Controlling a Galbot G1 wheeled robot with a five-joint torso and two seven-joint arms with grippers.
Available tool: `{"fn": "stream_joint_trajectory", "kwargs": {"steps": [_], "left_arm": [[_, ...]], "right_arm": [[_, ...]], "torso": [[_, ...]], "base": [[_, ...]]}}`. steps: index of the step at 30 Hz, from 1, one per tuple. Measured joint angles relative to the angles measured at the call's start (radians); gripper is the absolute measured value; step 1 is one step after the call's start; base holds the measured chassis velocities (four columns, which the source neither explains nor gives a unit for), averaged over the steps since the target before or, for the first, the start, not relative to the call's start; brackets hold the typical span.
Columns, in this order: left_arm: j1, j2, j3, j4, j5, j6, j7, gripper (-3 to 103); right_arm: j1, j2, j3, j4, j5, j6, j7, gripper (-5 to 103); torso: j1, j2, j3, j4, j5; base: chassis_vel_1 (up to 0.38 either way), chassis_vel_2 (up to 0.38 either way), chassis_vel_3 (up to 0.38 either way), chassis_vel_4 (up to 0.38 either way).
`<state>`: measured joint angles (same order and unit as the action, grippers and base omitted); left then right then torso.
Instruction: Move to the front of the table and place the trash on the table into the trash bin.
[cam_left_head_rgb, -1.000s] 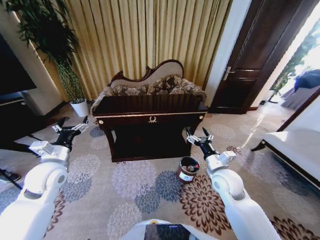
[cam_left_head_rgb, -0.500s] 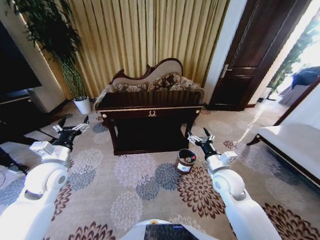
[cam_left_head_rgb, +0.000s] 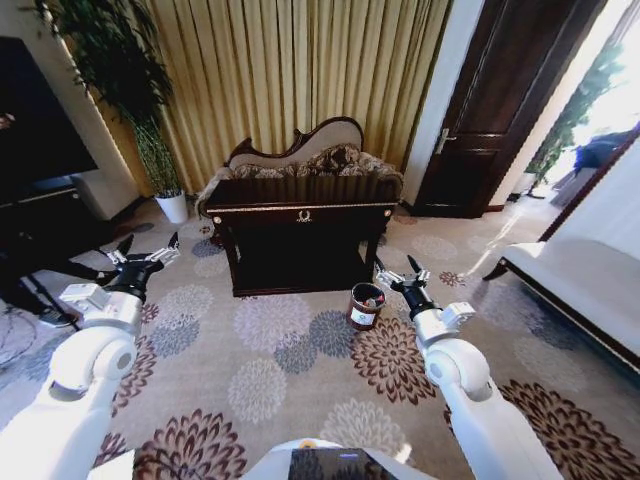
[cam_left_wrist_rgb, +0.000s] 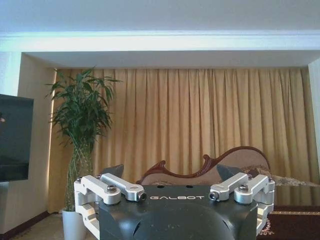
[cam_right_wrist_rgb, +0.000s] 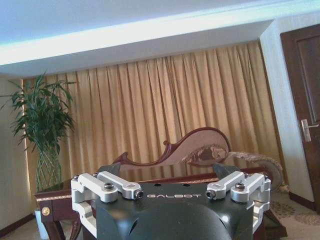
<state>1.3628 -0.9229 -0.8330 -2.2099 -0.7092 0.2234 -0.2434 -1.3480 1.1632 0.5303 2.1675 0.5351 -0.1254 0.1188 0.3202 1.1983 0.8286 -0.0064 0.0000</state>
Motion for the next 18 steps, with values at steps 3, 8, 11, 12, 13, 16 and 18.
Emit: {"fn": "stream_joint_trajectory", "kwargs": {"steps": [3,8,11,12,13,16,18], "left_arm": [[0.001,-0.005,-0.004,-0.001,0.000,0.000,0.000,100],[0.017,-0.022,-0.012,-0.008,0.007,-0.001,-0.002,100],[0.036,-0.043,-0.016,-0.023,0.018,-0.001,-0.002,100],[0.042,-0.050,-0.018,-0.027,0.021,-0.001,-0.003,100],[0.047,-0.056,-0.019,-0.032,0.023,-0.001,-0.004,100],[0.059,-0.072,-0.021,-0.041,0.038,-0.002,-0.005,100],[0.066,-0.081,-0.021,-0.046,0.050,-0.001,-0.005,100]], "right_arm": [[-0.003,0.009,-0.001,-0.003,-0.009,0.005,0.000,100],[-0.007,0.027,-0.003,0.001,-0.018,0.010,0.000,100],[-0.006,0.037,-0.001,0.012,-0.019,0.011,0.000,100],[-0.005,0.040,0.001,0.014,-0.019,0.011,0.000,100],[-0.004,0.041,0.001,0.016,-0.019,0.011,0.000,100],[-0.003,0.043,0.002,0.021,-0.020,0.011,0.000,100],[-0.006,0.041,0.002,0.030,-0.026,0.008,0.000,100]], "torso": [[0.000,0.000,0.000,-0.0001,0.0000],[0.000,0.000,0.000,0.0000,-0.0003],[0.001,-0.001,0.001,-0.0002,0.0001],[0.001,-0.001,0.001,-0.0002,0.0000],[0.001,-0.001,0.001,-0.0002,0.0000],[0.001,-0.001,0.000,-0.0001,0.0002],[0.000,0.000,0.000,-0.0001,0.0000]], "base": [[0.070,-0.077,-0.100,0.066],[0.012,-0.013,-0.018,0.005],[0.000,0.000,0.000,0.000],[0.000,0.000,0.000,0.000],[0.000,0.000,0.000,0.000],[0.000,0.000,0.000,0.000],[0.000,0.000,0.000,0.000]]}}
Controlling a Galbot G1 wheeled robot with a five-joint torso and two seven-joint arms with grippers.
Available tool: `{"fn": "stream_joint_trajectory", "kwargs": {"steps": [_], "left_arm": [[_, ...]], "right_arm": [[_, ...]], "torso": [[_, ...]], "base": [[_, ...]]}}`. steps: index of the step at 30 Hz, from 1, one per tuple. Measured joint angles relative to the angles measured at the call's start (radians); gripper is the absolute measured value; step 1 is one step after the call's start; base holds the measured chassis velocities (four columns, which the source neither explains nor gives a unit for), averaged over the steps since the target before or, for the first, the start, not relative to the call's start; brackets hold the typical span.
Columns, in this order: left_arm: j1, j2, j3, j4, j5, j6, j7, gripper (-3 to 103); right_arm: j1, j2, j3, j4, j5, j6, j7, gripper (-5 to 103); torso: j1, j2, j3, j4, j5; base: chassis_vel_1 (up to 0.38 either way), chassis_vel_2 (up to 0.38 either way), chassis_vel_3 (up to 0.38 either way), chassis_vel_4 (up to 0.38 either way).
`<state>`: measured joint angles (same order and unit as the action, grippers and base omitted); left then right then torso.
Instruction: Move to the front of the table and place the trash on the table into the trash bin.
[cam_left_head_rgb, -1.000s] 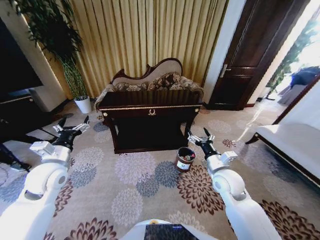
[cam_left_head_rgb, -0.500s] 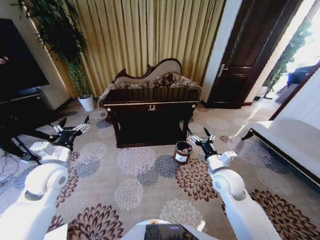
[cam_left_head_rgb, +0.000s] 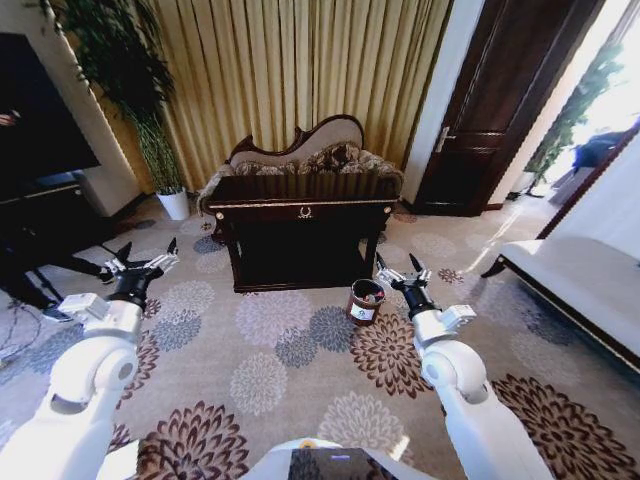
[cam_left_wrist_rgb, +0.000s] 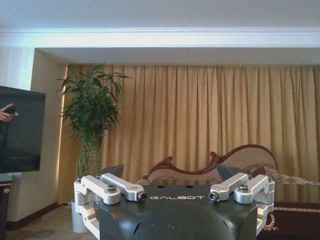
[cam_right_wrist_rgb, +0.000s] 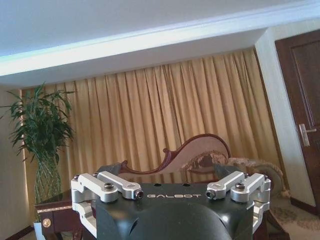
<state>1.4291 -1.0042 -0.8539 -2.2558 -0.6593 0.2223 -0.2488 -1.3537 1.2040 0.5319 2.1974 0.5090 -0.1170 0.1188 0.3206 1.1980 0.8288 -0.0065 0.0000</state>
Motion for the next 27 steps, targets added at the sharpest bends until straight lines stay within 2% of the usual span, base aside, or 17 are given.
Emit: {"fn": "stream_joint_trajectory", "kwargs": {"steps": [5,9,12,13,14,16,19,27], "left_arm": [[0.019,-0.005,0.017,0.006,0.045,0.011,0.032,100],[0.036,-0.026,0.047,0.042,0.106,-0.023,0.055,100],[0.044,-0.045,0.055,0.043,0.114,-0.022,0.059,100],[0.047,-0.052,0.056,0.040,0.115,-0.014,0.059,100],[0.052,-0.058,0.056,0.027,0.114,0.018,0.059,100],[0.052,-0.058,0.056,0.022,0.113,0.029,0.059,100],[0.045,-0.051,0.057,0.006,0.092,0.090,0.058,100],[0.032,-0.018,0.053,-0.009,0.040,0.114,0.027,100]], "right_arm": [[-0.026,-0.040,-0.024,0.009,-0.056,-0.021,0.000,100],[-0.026,-0.061,-0.041,0.009,-0.054,-0.045,0.000,100],[-0.027,-0.064,-0.041,0.014,-0.046,-0.058,0.000,100],[-0.029,-0.064,-0.040,0.019,-0.040,-0.064,0.000,100],[-0.035,-0.064,-0.030,0.038,-0.028,-0.086,0.000,100],[-0.039,-0.064,-0.023,0.048,-0.023,-0.099,0.000,100],[-0.070,-0.067,0.008,0.112,0.036,-0.159,0.000,100],[-0.129,-0.127,0.034,0.172,0.088,-0.162,0.000,100]], "torso": [[0.000,0.000,0.000,-0.0003,0.0000],[0.000,0.000,0.000,0.0000,0.0000],[0.000,0.000,0.000,0.0001,0.0001],[0.000,0.000,0.000,0.0001,0.0001],[0.000,0.000,0.000,0.0001,0.0000],[0.000,0.000,0.000,0.0001,0.0000],[0.000,0.000,0.000,0.0000,0.0000],[0.000,0.000,0.000,-0.0001,-0.0001]], "base": [[0.000,0.000,0.000,0.000],[0.000,0.000,0.000,0.000],[0.000,0.000,0.000,0.000],[0.000,0.000,0.000,0.000],[0.000,0.000,0.000,0.000],[0.000,0.000,0.000,0.000],[0.000,0.000,0.000,0.000],[0.000,0.000,0.000,0.000]]}}
